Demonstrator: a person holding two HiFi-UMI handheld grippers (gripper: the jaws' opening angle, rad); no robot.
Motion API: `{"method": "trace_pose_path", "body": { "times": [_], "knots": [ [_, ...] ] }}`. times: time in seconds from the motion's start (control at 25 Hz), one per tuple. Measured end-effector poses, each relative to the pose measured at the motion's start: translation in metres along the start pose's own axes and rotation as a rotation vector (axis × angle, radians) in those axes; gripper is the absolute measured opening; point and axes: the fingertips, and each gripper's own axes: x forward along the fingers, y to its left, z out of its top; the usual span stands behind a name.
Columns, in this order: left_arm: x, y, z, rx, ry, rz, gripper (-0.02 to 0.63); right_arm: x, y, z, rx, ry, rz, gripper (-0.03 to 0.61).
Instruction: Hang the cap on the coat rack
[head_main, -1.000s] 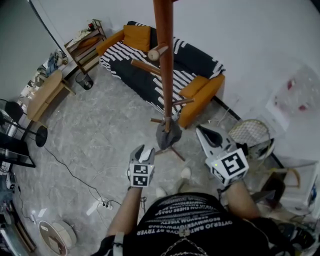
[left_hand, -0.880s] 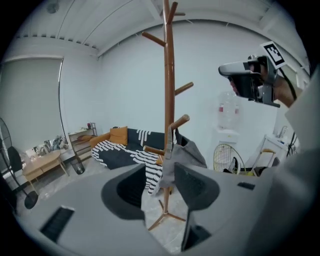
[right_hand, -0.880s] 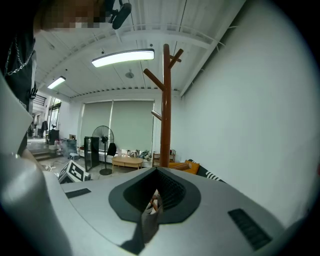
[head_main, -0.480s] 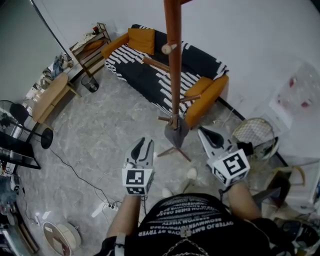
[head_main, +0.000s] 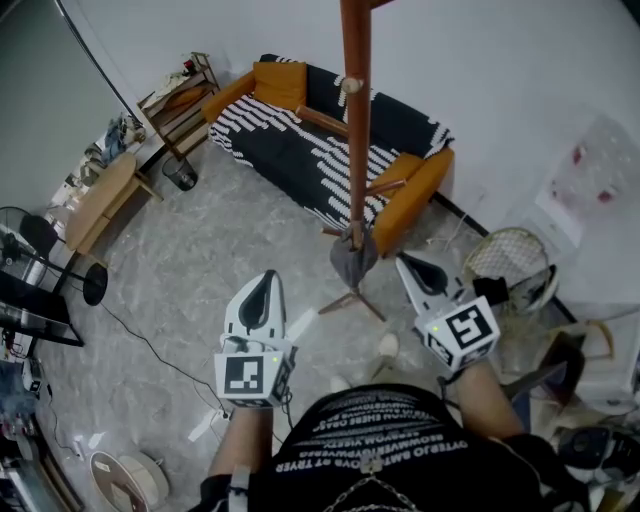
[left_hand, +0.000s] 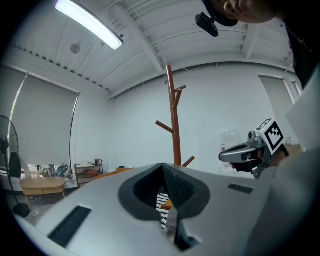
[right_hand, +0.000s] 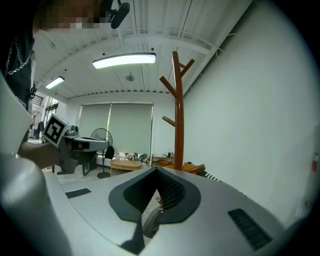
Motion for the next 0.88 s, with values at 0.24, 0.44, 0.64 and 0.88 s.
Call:
{"method": "trace_pose_path", "body": {
  "times": [0.24, 0.44, 0.64, 0.88],
  "knots": [
    [-0.022, 0.018, 0.017, 0.031, -0.021, 0.01, 0.002, -0.001, 0.022, 0.006, -0.006, -0.005, -0.014, 0.003],
    [-0.029, 0.01, 0.013, 0.05, 0.001, -0.048, 0.002, -0.014, 0.03, 0.0, -0.004, 0.004, -0.034, 0.003],
    [-0.033, 0.003, 0.01, 0.094, 0.011, -0.102, 0.002, -0.025, 0.037, -0.001, -0.009, 0.013, -0.069, 0.003],
    [-0.035, -0.005, 0.011, 0.063, -0.009, -0.131, 0.002, -0.037, 0.04, -0.005, -0.026, 0.03, -0.088, 0.003]
  ]
}}
